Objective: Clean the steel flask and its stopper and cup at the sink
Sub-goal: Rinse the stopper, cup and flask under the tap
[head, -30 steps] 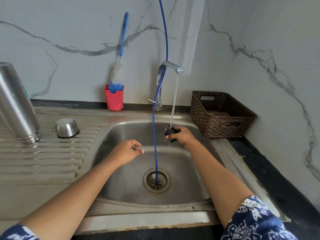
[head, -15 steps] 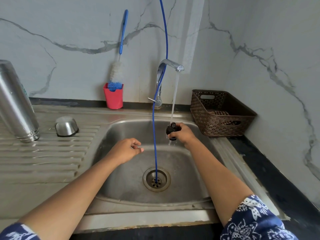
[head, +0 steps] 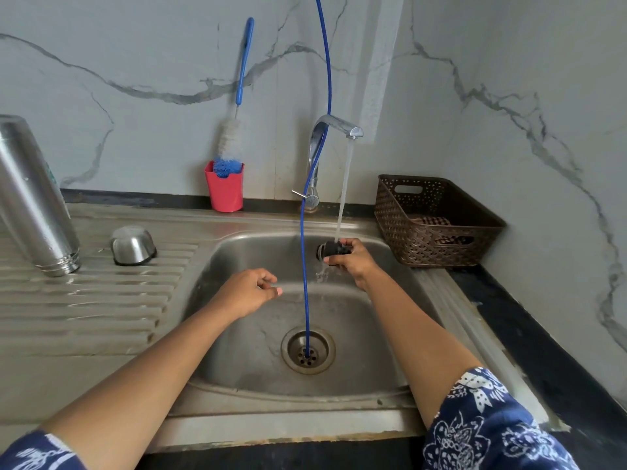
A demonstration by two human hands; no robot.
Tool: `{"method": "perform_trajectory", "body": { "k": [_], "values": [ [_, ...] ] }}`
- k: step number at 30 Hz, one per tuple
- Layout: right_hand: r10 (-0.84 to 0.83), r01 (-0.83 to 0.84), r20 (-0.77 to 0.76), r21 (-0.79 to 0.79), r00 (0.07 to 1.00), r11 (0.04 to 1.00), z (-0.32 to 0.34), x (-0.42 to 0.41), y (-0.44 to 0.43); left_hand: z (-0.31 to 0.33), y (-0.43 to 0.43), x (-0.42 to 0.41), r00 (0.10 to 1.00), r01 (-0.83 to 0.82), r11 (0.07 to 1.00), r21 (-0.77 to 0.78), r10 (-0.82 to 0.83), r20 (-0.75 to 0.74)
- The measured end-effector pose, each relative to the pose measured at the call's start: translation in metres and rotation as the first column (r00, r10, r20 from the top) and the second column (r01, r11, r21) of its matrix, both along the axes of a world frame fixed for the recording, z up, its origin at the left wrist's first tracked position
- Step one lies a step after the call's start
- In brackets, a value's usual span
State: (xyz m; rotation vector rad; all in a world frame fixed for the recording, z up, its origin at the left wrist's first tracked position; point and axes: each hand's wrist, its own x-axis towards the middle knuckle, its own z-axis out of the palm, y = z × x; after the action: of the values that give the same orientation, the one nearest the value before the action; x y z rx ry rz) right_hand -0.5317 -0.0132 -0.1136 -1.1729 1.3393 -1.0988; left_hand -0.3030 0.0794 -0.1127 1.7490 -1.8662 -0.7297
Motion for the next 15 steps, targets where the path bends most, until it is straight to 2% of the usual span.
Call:
{"method": "perform_trajectory", "body": {
  "k": [2,4,11,15],
  "values": [
    [0.005,-0.004,-0.030,0.008,1.000,1.000,0.001,-0.005,0.001,0.000,0.000,0.001,1.000,-0.001,1.000,0.004,0.001,-0.004],
    [0.005,-0.005,0.005,0.004,1.000,1.000,0.002,-0.013,0.002,-0.001,-0.001,0.001,1.000,-0.001,1.000,0.007,0.001,-0.008],
    [-0.004,-0.027,0.329,0.089,0.944,0.996,0.001,-0.029,-0.002,0.000,0.000,0.000,1.000,-0.001,1.000,-0.002,0.001,-0.009],
    [0.015,-0.054,0.328,0.111,0.944,0.992,0.000,-0.025,-0.004,0.001,0.000,-0.001,1.000,-0.005,1.000,-0.001,0.005,-0.002]
  ]
}}
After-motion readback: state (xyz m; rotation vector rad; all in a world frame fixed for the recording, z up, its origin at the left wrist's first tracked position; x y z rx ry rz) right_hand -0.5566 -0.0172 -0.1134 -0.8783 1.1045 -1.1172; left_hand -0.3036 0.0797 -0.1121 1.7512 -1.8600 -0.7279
